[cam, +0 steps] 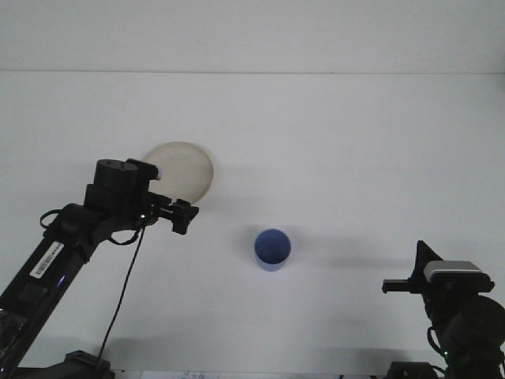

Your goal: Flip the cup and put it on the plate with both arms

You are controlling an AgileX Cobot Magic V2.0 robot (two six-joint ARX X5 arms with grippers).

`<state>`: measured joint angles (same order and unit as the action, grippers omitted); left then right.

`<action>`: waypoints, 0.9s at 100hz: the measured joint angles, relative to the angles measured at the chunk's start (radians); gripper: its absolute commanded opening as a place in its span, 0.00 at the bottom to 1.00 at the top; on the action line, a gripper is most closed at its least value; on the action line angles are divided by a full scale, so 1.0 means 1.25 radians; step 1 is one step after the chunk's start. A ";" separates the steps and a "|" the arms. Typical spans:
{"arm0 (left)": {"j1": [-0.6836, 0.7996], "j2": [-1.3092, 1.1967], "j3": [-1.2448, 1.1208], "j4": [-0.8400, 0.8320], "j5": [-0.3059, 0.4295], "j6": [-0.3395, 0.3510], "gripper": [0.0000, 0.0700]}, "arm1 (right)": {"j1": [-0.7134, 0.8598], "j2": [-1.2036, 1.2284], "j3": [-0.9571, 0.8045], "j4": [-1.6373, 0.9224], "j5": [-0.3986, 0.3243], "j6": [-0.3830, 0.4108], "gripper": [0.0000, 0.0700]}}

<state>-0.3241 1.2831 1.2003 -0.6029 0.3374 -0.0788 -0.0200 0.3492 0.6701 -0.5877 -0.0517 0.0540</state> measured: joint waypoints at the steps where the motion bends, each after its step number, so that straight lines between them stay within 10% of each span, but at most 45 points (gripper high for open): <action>1: -0.006 0.001 0.000 0.005 0.000 -0.001 0.78 | 0.000 0.000 0.000 0.000 0.000 0.000 0.00; 90: -0.303 0.348 0.218 -0.024 -0.082 -0.031 0.78 | 0.000 0.000 0.000 0.000 0.000 0.000 0.00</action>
<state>-0.7032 1.7180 1.4723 -0.6327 0.2348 -0.1169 -0.0200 0.3492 0.6701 -0.5877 -0.0517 0.0540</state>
